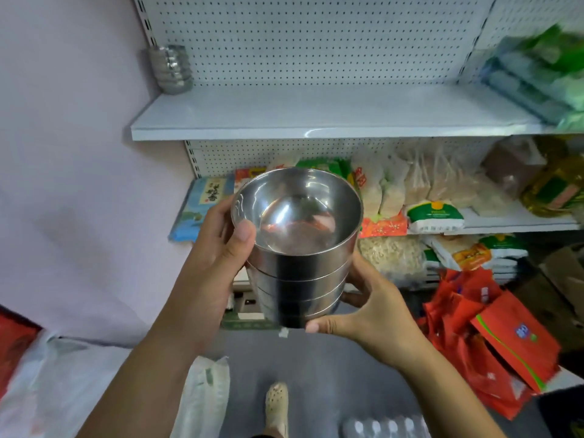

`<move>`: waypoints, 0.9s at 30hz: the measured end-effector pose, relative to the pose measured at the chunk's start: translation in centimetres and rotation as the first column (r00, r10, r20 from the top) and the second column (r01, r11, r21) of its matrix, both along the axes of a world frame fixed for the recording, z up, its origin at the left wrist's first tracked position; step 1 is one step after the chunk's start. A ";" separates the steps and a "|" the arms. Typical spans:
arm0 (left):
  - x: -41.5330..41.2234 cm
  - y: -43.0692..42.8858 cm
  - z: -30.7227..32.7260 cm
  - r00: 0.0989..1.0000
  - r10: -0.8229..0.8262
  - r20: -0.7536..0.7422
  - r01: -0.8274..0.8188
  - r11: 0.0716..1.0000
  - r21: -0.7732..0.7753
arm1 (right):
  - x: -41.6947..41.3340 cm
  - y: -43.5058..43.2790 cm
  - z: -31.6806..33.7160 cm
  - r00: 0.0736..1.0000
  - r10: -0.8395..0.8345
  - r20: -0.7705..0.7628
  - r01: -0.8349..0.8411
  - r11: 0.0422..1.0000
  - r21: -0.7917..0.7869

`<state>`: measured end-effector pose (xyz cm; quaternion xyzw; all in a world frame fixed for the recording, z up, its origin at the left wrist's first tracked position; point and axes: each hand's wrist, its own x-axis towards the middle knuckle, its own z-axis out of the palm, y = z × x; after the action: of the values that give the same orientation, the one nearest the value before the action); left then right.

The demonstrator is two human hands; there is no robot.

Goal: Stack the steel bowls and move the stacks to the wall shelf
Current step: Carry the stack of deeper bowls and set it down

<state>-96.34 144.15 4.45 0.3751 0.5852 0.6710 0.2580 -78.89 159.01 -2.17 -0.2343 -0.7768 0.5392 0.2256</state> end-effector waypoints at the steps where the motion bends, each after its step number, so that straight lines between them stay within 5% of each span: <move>1: -1.8 1.5 0.4 1.000 0.002 0.006 -0.002 1.000 -0.002 | -1.8 1.4 0.2 1.000 0.001 -0.008 -0.001 1.000 0.000; 8: -12.9 11.2 3.0 0.998 -0.054 -0.043 0.053 0.998 -0.034 | -12.3 10.1 1.4 0.996 -0.063 -0.069 0.062 0.998 -0.020; 18: -19.5 25.4 4.4 0.962 -0.218 -0.164 0.214 0.976 -0.041 | -17.0 22.9 2.6 0.979 -0.169 -0.115 0.171 0.985 0.002; 27: -23.4 41.5 6.0 0.936 -0.174 -0.308 0.152 0.984 -0.093 | -19.8 40.0 4.5 0.980 -0.134 -0.148 0.146 0.986 0.075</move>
<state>-119.78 185.68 10.47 0.5154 0.6082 0.5588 0.2287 -98.72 199.05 2.29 -0.2393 -0.7627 0.5036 0.3278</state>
